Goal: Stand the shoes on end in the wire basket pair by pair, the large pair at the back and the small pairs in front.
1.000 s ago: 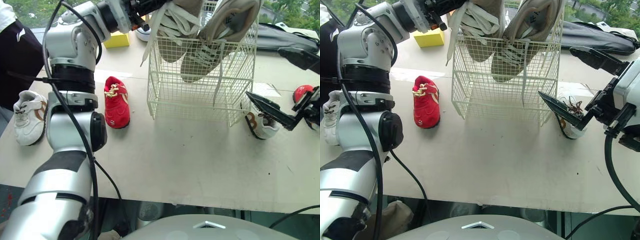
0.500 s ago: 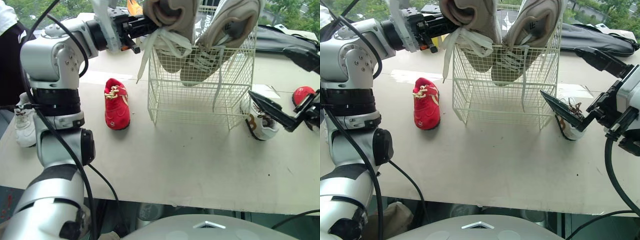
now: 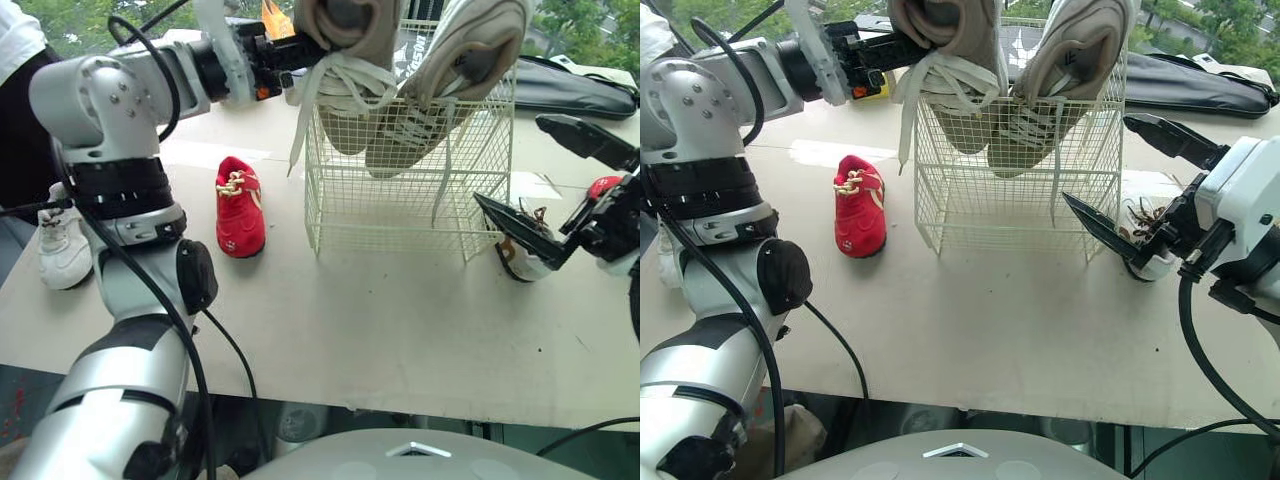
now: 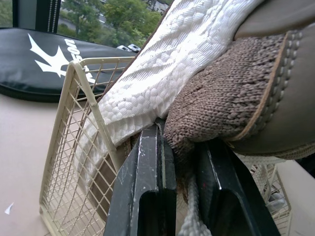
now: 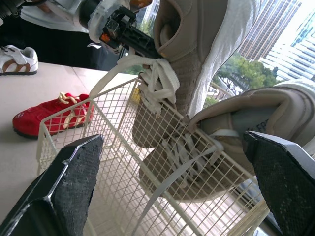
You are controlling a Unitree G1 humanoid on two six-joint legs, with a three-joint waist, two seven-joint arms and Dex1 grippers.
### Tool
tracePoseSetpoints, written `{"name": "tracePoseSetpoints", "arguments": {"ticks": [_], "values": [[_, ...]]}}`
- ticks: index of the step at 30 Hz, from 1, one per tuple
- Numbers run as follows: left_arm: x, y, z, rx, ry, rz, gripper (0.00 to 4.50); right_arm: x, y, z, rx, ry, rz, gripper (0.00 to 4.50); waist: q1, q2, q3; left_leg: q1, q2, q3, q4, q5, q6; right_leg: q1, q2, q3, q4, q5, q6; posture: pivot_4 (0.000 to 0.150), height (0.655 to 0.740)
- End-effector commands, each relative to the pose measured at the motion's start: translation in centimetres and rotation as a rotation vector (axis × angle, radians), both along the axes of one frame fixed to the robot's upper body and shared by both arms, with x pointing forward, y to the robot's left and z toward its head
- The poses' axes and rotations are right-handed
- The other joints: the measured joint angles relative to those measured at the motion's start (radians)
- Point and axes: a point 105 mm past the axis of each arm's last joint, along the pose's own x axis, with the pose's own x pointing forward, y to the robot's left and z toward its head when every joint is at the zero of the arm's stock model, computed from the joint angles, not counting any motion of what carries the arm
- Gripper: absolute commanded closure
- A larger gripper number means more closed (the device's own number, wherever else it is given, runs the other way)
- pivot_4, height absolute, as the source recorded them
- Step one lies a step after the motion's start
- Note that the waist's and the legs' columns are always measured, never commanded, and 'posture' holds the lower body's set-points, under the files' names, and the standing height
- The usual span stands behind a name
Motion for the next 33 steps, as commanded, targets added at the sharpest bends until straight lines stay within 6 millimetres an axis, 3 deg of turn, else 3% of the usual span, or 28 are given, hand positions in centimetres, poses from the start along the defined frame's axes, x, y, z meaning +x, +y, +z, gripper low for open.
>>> {"name": "tracePoseSetpoints", "arguments": {"ticks": [1, 3, 8, 10, 12, 13, 16, 20, 26, 31, 33], "values": [[-1.8, -1.7, -5.2, 0.128, 0.181, -0.103, 4.23, -0.3, -0.1, 1.2, -0.012, -0.051, 0.014, 0.0, 0.0, 0.001, 0.0, 0.0, 0.0, 0.0, 0.0, 0.0, 0.0, 0.0, 0.0, 0.0, 0.0, 0.0, 0.0, 0.15, 0.74], [-2.3, -1.4, -6.8, 0.29, 0.097, -0.096, 4.23, -0.1, -0.4, 1.6, -0.01, -0.05, 0.013, 0.0, -0.001, 0.002, -0.001, 0.0, 0.0, 0.0, -0.001, 0.001, -0.001, 0.0, 0.0, 0.001, 0.0, 0.0, 0.0, 0.15, 0.74], [-1.8, -1.6, -5.3, 0.187, 0.036, -0.072, 4.24, 0.1, -0.5, 2.0, -0.008, -0.031, 0.019, 0.0, 0.006, 0.005, -0.006, 0.001, 0.0, -0.001, -0.003, 0.002, -0.004, 0.001, -0.003, 0.001, -0.002, -0.001, 0.001, 0.15, 0.74], [-2.1, -1.1, -4.5, 0.147, 0.0, -0.079, 3.21, 0.7, -0.9, 2.2, -0.012, -0.015, -0.014, 0.0, 0.005, 0.005, -0.006, 0.0, -0.001, 0.0, -0.002, 0.0, 0.0, 0.001, -0.003, 0.002, -0.003, -0.001, 0.001, 0.15, 0.74], [-2.2, -0.7, -3.8, 0.113, -0.028, -0.067, 2.52, 1.4, -1.3, 2.3, -0.005, 0.0, -0.047, 0.0, 0.003, 0.005, -0.006, 0.001, -0.001, 0.001, -0.002, 0.0, 0.0, 0.001, -0.003, 0.003, -0.003, -0.001, 0.002, 0.15, 0.74], [-2.2, -0.7, -3.6, 0.104, -0.035, -0.062, 1.87, 1.7, -1.3, 2.4, 0.0, 0.006, -0.055, 0.0, 0.003, 0.005, -0.006, 0.001, -0.001, 0.001, -0.001, 0.0, 0.0, 0.001, -0.003, 0.002, -0.003, -0.001, 0.001, 0.15, 0.74], [-2.5, -0.2, -2.1, 0.032, -0.083, -0.054, 0.7, 4.2, -1.8, 2.2, 0.059, 0.052, -0.157, 0.0, 0.002, 0.005, -0.006, 0.0, 0.0, 0.0, 0.0, 0.0, 0.001, 0.001, -0.003, 0.002, -0.001, -0.001, 0.001, 0.15, 0.74], [-5.2, 0.5, -1.5, 0.026, -0.178, -0.13, 0.7, 7.5, -1.2, 2.1, 0.146, 0.115, -0.215, 0.0, -0.011, 0.005, -0.005, 0.001, 0.0, 0.001, 0.0, 0.0, 0.0, -0.001, -0.003, 0.004, 0.001, -0.001, 0.001, 0.15, 0.74], [-9.9, 0.0, -3.1, 0.067, -0.296, -0.247, 0.7, 10.7, 0.1, 2.9, 0.223, 0.14, -0.238, 0.0, -0.018, 0.005, -0.005, -0.007, 0.0, 0.002, -0.001, 0.002, -0.004, -0.009, -0.004, 0.005, 0.002, -0.001, 0.001, 0.15, 0.74], [-12.7, -0.6, -4.6, 0.089, -0.35, -0.292, 0.7, 12.7, -0.5, 3.4, 0.242, 0.151, -0.295, 0.0, -0.022, 0.005, -0.005, -0.017, 0.0, 0.001, 0.0, 0.002, -0.004, -0.019, -0.005, 0.005, 0.003, -0.001, 0.001, 0.15, 0.74], [-13.3, -0.8, -4.7, 0.086, -0.374, -0.297, 0.64, 13.3, -1.0, 3.6, 0.243, 0.154, -0.319, 0.52, -0.02, 0.005, -0.005, -0.018, 0.0, 0.001, 0.0, 0.002, -0.004, -0.019, -0.005, 0.004, 0.003, -0.001, 0.001, 0.15, 0.74]]}}
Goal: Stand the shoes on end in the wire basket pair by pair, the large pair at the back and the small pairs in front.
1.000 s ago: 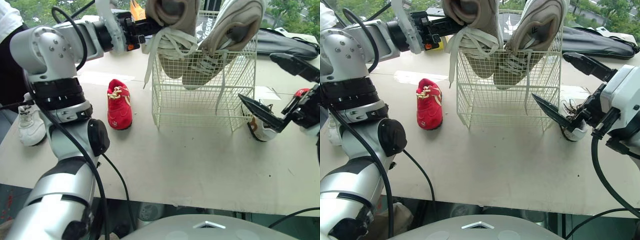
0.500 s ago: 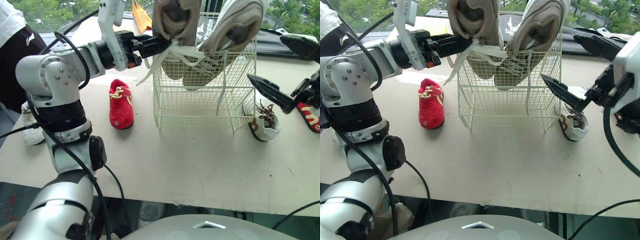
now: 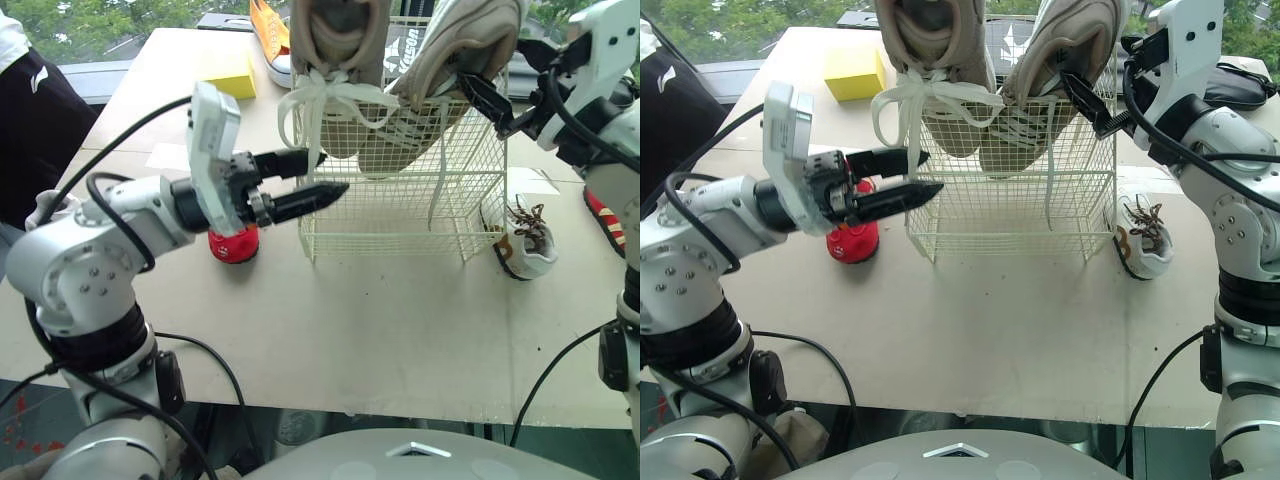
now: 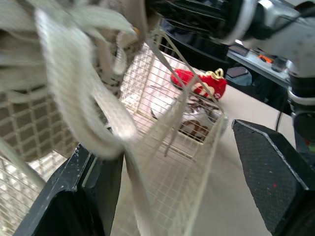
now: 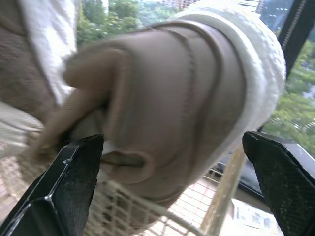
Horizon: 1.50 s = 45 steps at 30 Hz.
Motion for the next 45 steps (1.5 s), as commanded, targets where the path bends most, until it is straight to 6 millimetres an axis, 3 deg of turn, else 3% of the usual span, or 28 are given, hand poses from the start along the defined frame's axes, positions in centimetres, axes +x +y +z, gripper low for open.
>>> {"name": "tracePoseSetpoints", "arguments": {"ticks": [1, 9, 10, 16, 22, 25, 30, 34, 38, 43, 45], "values": [[-1.6, -0.4, 1.4, -0.018, -0.13, -0.023, 0.64, 0.5, -0.9, 1.7, -0.005, -0.049, -0.05, 0.83, -0.001, 0.0, 0.0, 0.0, 0.0, 0.001, 0.0, 0.0, 0.0, 0.0, 0.0, 0.0, 0.0, 0.0, 0.0, 0.15, 0.74], [-1.9, -0.3, 0.6, -0.04, -0.137, 0.018, 0.64, 0.5, -0.3, 3.6, -0.091, -0.175, -0.044, 4.27, -0.004, 0.0, 0.0, 0.001, -0.001, 0.001, 0.001, 0.0, 0.001, 0.0, 0.001, 0.001, 0.001, 0.0, 0.0, 0.15, 0.74], [-1.9, -0.3, 0.4, -0.039, -0.135, 0.02, 0.64, 0.2, 0.1, 4.1, -0.086, -0.199, -0.039, 4.4, -0.005, 0.0, 0.0, 0.001, 0.0, 0.001, 0.001, 0.0, 0.001, 0.0, 0.001, 0.001, 0.001, 0.0, 0.0, 0.15, 0.74], [-1.4, -0.2, 0.1, -0.044, -0.133, 0.03, 0.64, -1.6, 1.8, 5.8, -0.163, -0.372, -0.022, 4.4, -0.005, 0.002, 0.001, 0.0, 0.0, 0.002, 0.0, 0.0, 0.0, -0.001, 0.001, 0.001, 0.0, 0.0, 0.0, 0.15, 0.74], [-1.0, -0.1, -0.3, -0.032, -0.129, 0.029, 0.64, -2.0, 1.6, 6.8, -0.187, -0.442, -0.048, 4.4, -0.003, 0.002, 0.001, 0.0, -0.001, 0.001, 0.0, 0.0, 0.0, -0.001, 0.001, 0.001, 0.0, 0.0, 0.0, 0.15, 0.74], [-0.7, -0.1, -0.3, -0.036, -0.131, 0.032, 0.64, -2.0, 1.9, 6.1, -0.219, -0.419, -0.032, 4.4, -0.003, 0.002, 0.001, 0.0, -0.001, 0.001, 0.0, 0.0, 0.0, -0.001, 0.001, 0.001, 0.0, 0.0, 0.0, 0.15, 0.74], [-0.4, -0.1, -0.1, -0.06, -0.151, 0.055, 0.64, -1.0, 1.8, 1.7, -0.289, -0.178, 0.018, 4.4, -0.004, 0.002, 0.001, 0.0, 0.0, 0.001, 0.0, 0.0, 0.001, -0.001, 0.001, 0.001, 0.0, 0.0, 0.0, 0.15, 0.74], [-0.3, -0.2, -0.2, -0.059, -0.159, 0.063, 0.64, -0.9, 2.0, 1.1, -0.264, -0.116, 0.059, 4.4, -0.007, 0.002, 0.001, 0.001, 0.0, 0.002, 0.0, 0.0, 0.001, 0.0, 0.001, 0.002, 0.0, 0.0, 0.0, 0.15, 0.74], [-0.8, -0.2, -0.3, -0.066, -0.144, 0.053, 0.64, -1.3, 1.5, 1.8, -0.272, -0.137, 0.078, 3.2, -0.008, 0.002, 0.001, 0.002, 0.0, 0.002, 0.0, 0.0, 0.001, 0.0, 0.002, 0.002, 0.001, 0.0, 0.0, 0.15, 0.74], [-1.4, -0.2, -0.8, -0.06, -0.119, 0.033, 0.64, -2.6, 0.3, 3.0, -0.274, -0.196, 0.08, 0.75, -0.005, 0.002, 0.001, 0.001, 0.0, 0.002, 0.0, -0.001, 0.002, 0.0, 0.001, 0.002, 0.0, 0.0, 0.0, 0.15, 0.74], [-1.7, -0.4, -0.9, -0.061, -0.112, 0.015, 0.64, -3.2, -0.7, 3.3, -0.282, -0.208, 0.069, 0.02, -0.002, 0.002, 0.001, 0.001, 0.0, 0.002, 0.0, -0.001, 0.002, 0.0, 0.001, 0.001, 0.0, 0.0, 0.0, 0.15, 0.74]]}}
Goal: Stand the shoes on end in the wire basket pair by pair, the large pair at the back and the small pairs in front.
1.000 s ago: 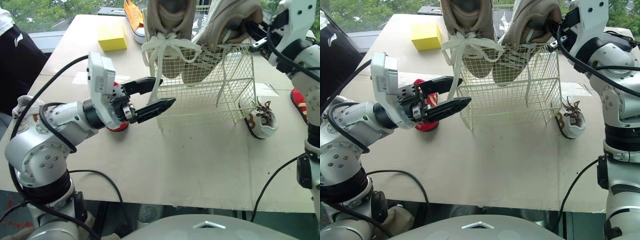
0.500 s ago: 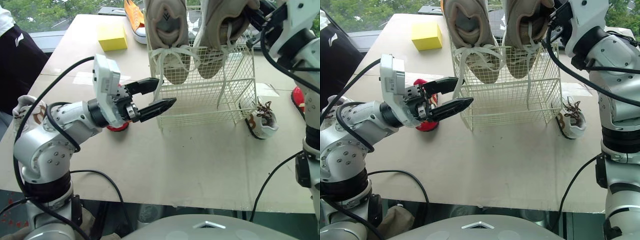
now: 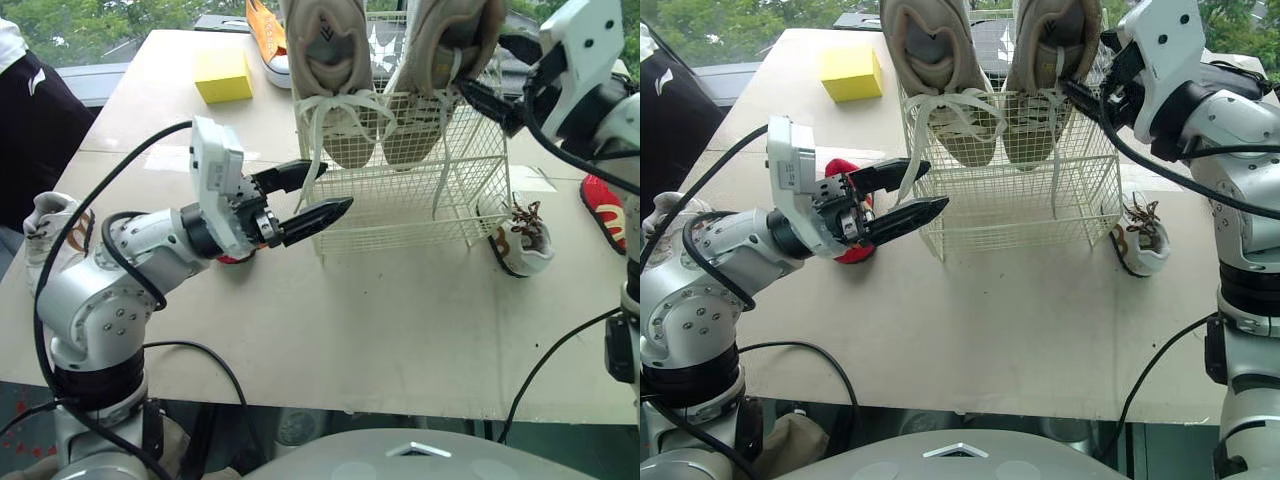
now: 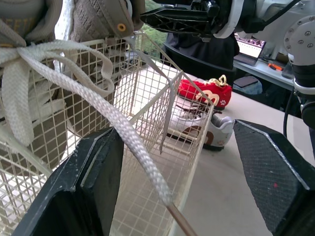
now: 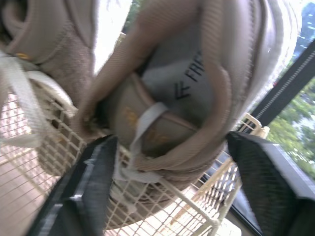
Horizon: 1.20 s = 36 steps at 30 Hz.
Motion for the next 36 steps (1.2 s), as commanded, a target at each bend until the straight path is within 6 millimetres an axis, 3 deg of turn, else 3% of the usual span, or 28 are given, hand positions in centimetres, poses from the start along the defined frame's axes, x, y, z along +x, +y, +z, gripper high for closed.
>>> {"name": "tracePoseSetpoints", "arguments": {"ticks": [1, 4, 7, 9, 10, 11, 13, 17, 24, 28, 36], "values": [[-1.2, -0.4, 1.0, -0.009, -0.047, -0.05, 0.64, -2.2, -2.3, 2.5, -0.005, -0.108, -0.019, 0.02, 0.004, 0.0, 0.0, 0.0, 0.0, 0.0, 0.0, 0.0, 0.0, 0.0, 0.0, 0.0, 0.0, 0.0, 0.0, 0.15, 0.74], [-1.6, -0.8, 1.1, -0.007, -0.058, -0.074, 0.64, -3.3, -4.7, 2.2, -0.022, -0.084, -0.071, 0.02, 0.012, 0.0, 0.0, -0.001, 0.0, -0.001, 0.0, 0.0, 0.0, 0.0, 0.0, -0.001, -0.001, 0.0, 0.0, 0.15, 0.74], [-2.3, -1.4, 0.8, 0.0, -0.025, -0.15, 0.64, -4.7, -7.4, 1.2, 0.088, 0.009, -0.116, 0.02, 0.011, 0.0, 0.0, -0.001, 0.0, 0.0, 0.0, 0.0, 0.001, 0.001, 0.0, 0.0, -0.001, 0.0, 0.0, 0.15, 0.74], [-3.1, -1.9, 0.7, 0.001, 0.013, -0.221, 0.64, -5.7, -8.8, -0.5, 0.098, 0.063, -0.165, 0.02, 0.011, 0.0, 0.0, 0.0, 0.0, -0.001, 0.0, -0.002, 0.003, 0.001, 0.0, 0.0, -0.001, 0.0, 0.0, 0.15, 0.74], [-3.3, -2.0, 0.7, 0.006, 0.022, -0.246, 0.15, -6.1, -9.8, -1.2, 0.102, 0.073, -0.225, 0.0, 0.012, 0.0, 0.0, 0.0, 0.0, -0.001, 0.0, -0.002, 0.003, 0.001, 0.0, -0.001, -0.001, 0.0, 0.0, 0.15, 0.74], [-3.4, -2.2, 0.7, 0.013, 0.025, -0.261, 0.04, -6.3, -10.8, -1.7, 0.116, 0.078, -0.289, 0.0, 0.012, 0.0, 0.0, 0.0, 0.0, -0.001, 0.0, -0.002, 0.003, 0.001, 0.0, -0.001, 0.0, 0.0, 0.0, 0.15, 0.74], [-3.3, -2.5, 0.8, 0.018, 0.015, -0.273, 0.04, -6.9, -12.8, -2.9, 0.134, 0.096, -0.406, 0.0, 0.01, 0.0, 0.0, 0.001, 0.0, 0.0, 0.0, -0.002, 0.003, 0.002, 0.0, 0.0, 0.0, 0.0, 0.0, 0.15, 0.74], [-3.3, -4.5, 1.2, 0.003, 0.031, -0.371, 0.04, -10.2, -17.5, -6.9, 0.056, 0.171, -0.643, 0.0, 0.029, 0.0, 0.0, 0.004, -0.003, -0.001, 0.0, -0.002, 0.003, 0.006, 0.002, -0.001, -0.001, 0.0, 0.0, 0.15, 0.74], [-3.1, -5.8, 0.9, -0.018, 0.041, -0.425, 0.04, -12.3, -16.1, -9.8, 0.105, 0.35, -0.526, 0.0, -0.001, 0.001, -0.001, 0.016, -0.001, 0.004, -0.002, -0.002, 0.004, 0.013, 0.005, 0.007, 0.0, 0.0, 0.0, 0.15, 0.74], [-2.8, -5.5, 0.7, -0.04, 0.066, -0.436, 0.04, -14.3, -11.8, -13.9, 0.12, 0.553, -0.361, 0.0, 0.003, 0.001, -0.001, 0.016, 0.0, 0.002, -0.003, -0.002, 0.004, 0.013, 0.007, 0.006, 0.0, -0.001, -0.001, 0.15, 0.74], [-2.8, -5.4, 0.5, 0.003, 0.065, -0.471, 0.04, -11.9, -10.9, -17.6, 0.193, 0.57, -0.454, 0.0, 0.001, 0.0, -0.001, 0.016, -0.001, 0.003, -0.001, -0.002, 0.004, 0.013, 0.006, 0.007, 0.0, -0.001, -0.001, 0.15, 0.74]]}}
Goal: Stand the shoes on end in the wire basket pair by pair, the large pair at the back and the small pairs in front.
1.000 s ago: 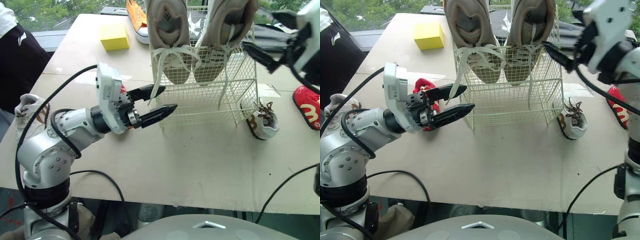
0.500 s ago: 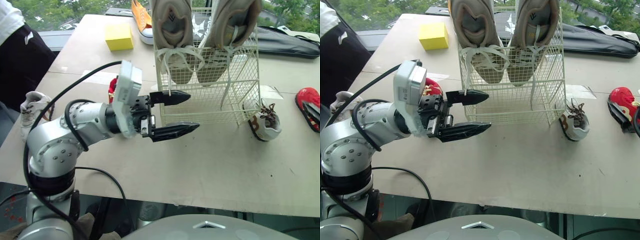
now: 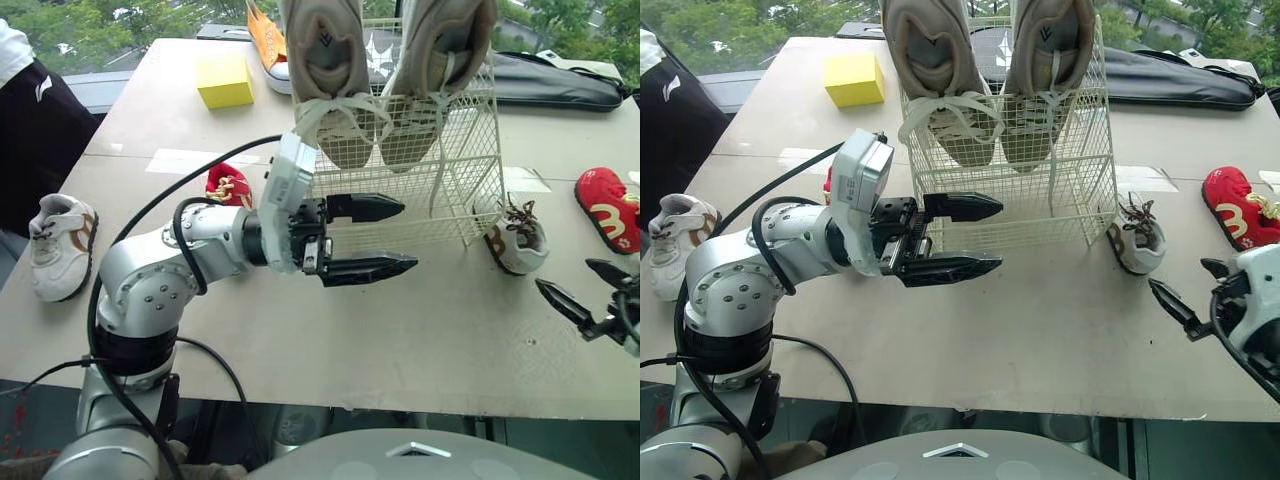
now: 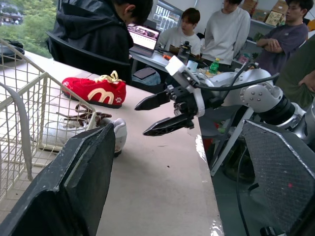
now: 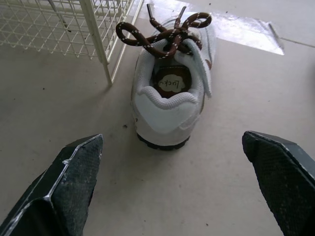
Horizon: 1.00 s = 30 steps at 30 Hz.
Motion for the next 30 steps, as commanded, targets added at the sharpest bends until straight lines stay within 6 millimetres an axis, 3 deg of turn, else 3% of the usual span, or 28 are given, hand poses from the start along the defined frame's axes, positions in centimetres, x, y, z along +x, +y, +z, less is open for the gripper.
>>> {"name": "tracePoseSetpoints", "arguments": {"ticks": [1, 8, 11, 16, 18, 21, 23, 25, 27, 30], "values": [[-0.3, 0.2, 0.5, 0.006, -0.034, -0.023, 0.04, 1.3, 0.3, -0.9, -0.01, -0.022, -0.051, 0.0, 0.0, 0.0, 0.0, 0.0, 0.0, 0.0, 0.0, 0.0, 0.0, 0.0, 0.0, 0.0, 0.0, 0.0, 0.0, 0.15, 0.74], [-0.1, 1.0, 0.4, 0.037, -0.058, -0.001, 0.04, 4.6, 1.5, -2.7, 0.02, -0.023, -0.082, 0.0, 0.0, 0.001, 0.0, -0.001, 0.0, 0.0, -0.001, 0.0, 0.0, 0.0, 0.0, -0.001, 0.0, 0.0, 0.0, 0.15, 0.74], [-0.1, 1.2, 0.4, 0.044, -0.068, 0.016, 0.0, 5.4, 1.1, -2.9, 0.014, -0.047, -0.098, 0.83, 0.002, 0.001, 0.001, -0.001, 0.0, -0.001, -0.001, 0.0, 0.0, 0.0, 0.0, -0.001, -0.001, 0.0, 0.0, 0.15, 0.74], [0.2, 1.5, 0.3, 0.045, -0.072, 0.03, 0.0, 4.9, -0.4, -2.4, -0.068, -0.08, -0.101, 3.08, 0.005, 0.001, 0.001, -0.001, 0.0, -0.001, -0.001, 0.0, 0.0, 0.0, -0.001, -0.001, -0.001, 0.0, 0.0, 0.15, 0.74], [0.3, 1.6, 0.3, 0.04, -0.069, 0.028, 0.0, 4.5, -1.7, -1.3, -0.127, -0.111, -0.111, 3.59, 0.007, 0.001, 0.001, -0.001, 0.0, -0.001, -0.001, 0.0, 0.0, 0.0, -0.001, -0.001, -0.001, 0.0, 0.0, 0.15, 0.74], [1.3, 1.4, 0.6, 0.001, -0.061, 0.056, 0.0, 3.2, -4.8, 1.8, -0.33, -0.172, -0.103, 3.98, 0.015, 0.002, 0.001, -0.002, -0.001, -0.001, -0.001, 0.0, 0.0, 0.0, -0.001, -0.001, -0.001, 0.0, 0.0, 0.15, 0.74], [2.2, 1.1, 1.1, -0.028, -0.053, 0.075, 0.0, 2.0, -6.8, 5.4, -0.471, -0.24, -0.056, 4.08, 0.025, 0.004, 0.003, -0.002, -0.002, 0.0, 0.0, 0.0, 0.0, 0.0, -0.002, -0.001, -0.002, 0.0, 0.0, 0.15, 0.74], [2.8, 0.9, 1.8, -0.048, -0.055, 0.08, 0.0, 1.1, -7.5, 8.2, -0.521, -0.282, 0.001, 4.13, 0.023, 0.004, 0.003, -0.002, -0.002, 0.0, 0.0, 0.0, 0.0, 0.0, -0.001, -0.001, -0.002, 0.0, 0.001, 0.15, 0.74], [3.4, 0.8, 2.2, -0.038, -0.05, 0.075, 0.0, 0.2, -6.7, 10.7, -0.6, -0.286, 0.16, 4.16, 0.015, 0.004, 0.003, -0.001, -0.001, 0.0, 0.0, 0.0, 0.0, 0.0, 0.0, 0.0, -0.002, 0.0, 0.001, 0.15, 0.74], [4.4, 0.7, 3.2, 0.013, 0.0, 0.035, 0.0, -2.0, -2.3, 13.5, -0.632, -0.189, 0.547, 4.19, 0.001, 0.004, 0.003, 0.0, 0.0, -0.001, -0.001, 0.0, 0.0, 0.0, 0.001, 0.0, -0.001, 0.0, 0.0, 0.15, 0.74]]}}
